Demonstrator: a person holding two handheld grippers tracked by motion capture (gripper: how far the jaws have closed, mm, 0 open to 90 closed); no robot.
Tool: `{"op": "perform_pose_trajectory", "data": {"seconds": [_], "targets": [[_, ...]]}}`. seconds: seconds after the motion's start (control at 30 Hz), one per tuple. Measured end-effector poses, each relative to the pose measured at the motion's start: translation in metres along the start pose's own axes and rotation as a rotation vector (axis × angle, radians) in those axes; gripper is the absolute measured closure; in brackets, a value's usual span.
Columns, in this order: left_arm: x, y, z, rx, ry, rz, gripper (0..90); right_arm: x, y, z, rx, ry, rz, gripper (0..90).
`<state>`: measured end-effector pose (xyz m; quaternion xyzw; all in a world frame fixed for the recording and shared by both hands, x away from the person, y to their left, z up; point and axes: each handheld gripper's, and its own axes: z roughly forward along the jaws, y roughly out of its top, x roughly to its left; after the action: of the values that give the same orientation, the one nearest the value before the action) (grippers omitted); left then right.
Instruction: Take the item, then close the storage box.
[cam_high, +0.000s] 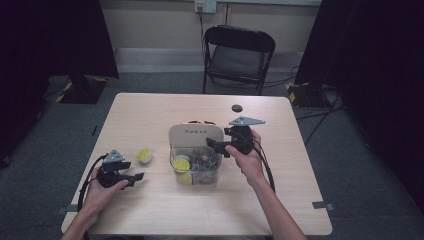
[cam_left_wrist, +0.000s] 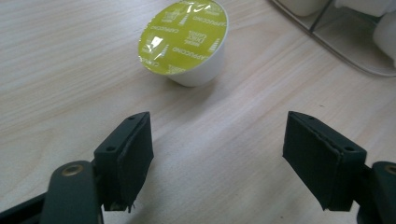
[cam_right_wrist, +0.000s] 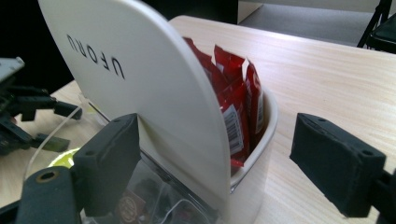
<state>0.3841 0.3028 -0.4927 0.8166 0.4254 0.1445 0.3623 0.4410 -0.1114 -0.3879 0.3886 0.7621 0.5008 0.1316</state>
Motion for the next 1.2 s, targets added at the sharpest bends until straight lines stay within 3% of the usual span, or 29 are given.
{"op": "perform_pose_trajectory", "data": {"seconds": [0.1, 0.2, 0.3, 0.63, 0.83, 1.2], "targets": [[-0.004, -0.004, 0.003, -0.013, 0.024, 0.031, 21.8, 0.001, 0.001, -0.004, -0.009, 0.006, 0.001, 15.8], [-0.008, -0.005, 0.005, -0.010, 0.042, 0.050, 17.5, 0.002, 0.003, -0.009, -0.037, -0.028, 0.016, 15.8], [-0.009, -0.007, 0.007, -0.029, 0.052, 0.048, 14.8, 0.002, 0.004, -0.012, -0.053, -0.004, 0.027, 22.1], [-0.010, -0.007, 0.007, -0.028, 0.054, 0.049, 14.5, 0.002, 0.005, -0.014, -0.049, 0.064, 0.032, 43.7], [-0.010, -0.007, 0.007, -0.029, 0.051, 0.044, 14.5, 0.006, 0.007, -0.012, -0.044, 0.108, 0.029, 46.4], [-0.010, -0.007, 0.007, -0.028, 0.054, 0.048, 14.5, 0.013, 0.004, -0.017, -0.036, 0.108, 0.003, 47.5]]}}
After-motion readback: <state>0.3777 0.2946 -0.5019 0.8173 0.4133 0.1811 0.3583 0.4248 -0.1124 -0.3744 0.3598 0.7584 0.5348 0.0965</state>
